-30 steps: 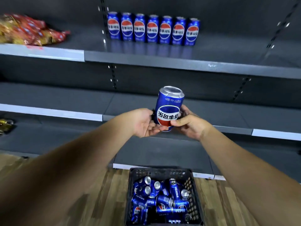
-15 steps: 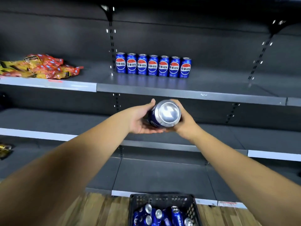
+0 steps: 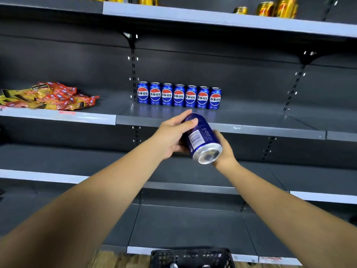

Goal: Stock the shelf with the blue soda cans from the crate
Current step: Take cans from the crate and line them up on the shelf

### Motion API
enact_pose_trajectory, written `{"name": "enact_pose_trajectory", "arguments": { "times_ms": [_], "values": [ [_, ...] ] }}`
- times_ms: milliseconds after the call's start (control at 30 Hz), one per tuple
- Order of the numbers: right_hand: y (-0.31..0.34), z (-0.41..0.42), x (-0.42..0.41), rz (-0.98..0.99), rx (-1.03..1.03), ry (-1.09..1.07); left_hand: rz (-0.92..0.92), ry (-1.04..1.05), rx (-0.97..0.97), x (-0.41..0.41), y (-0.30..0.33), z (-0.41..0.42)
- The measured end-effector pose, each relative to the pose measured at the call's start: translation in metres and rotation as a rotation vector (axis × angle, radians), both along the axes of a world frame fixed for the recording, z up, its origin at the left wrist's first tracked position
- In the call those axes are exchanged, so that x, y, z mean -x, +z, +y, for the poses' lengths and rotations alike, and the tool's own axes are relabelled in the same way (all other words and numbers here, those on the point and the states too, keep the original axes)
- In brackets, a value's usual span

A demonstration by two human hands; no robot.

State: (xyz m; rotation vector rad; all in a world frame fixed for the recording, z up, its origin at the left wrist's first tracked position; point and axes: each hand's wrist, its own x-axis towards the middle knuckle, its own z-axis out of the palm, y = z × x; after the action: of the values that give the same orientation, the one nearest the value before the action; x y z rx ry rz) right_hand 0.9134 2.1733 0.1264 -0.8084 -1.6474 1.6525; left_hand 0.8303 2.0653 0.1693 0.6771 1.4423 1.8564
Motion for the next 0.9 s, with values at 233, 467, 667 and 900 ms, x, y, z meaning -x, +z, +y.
{"name": "enact_pose_trajectory", "arguments": {
  "times_ms": [233, 467, 667, 900],
  "values": [
    [-0.008, 0.005, -0.002, -0.138, 0.033, 0.039, 0.260, 0.045, -0.113, -0.008, 0.004, 0.001],
    [-0.002, 0.011, -0.010, -0.069, 0.077, 0.016, 0.620, 0.122, -0.102, -0.006, -0.005, -0.002],
    [0.002, 0.007, -0.012, 0.023, 0.063, 0.160, 0.790, 0.229, -0.044, -0.008, -0.016, -0.002],
    [-0.005, 0.003, -0.022, 0.010, 0.013, 0.405, 0.891, 0.294, 0.030, -0.007, -0.022, 0.004]
  ]
}}
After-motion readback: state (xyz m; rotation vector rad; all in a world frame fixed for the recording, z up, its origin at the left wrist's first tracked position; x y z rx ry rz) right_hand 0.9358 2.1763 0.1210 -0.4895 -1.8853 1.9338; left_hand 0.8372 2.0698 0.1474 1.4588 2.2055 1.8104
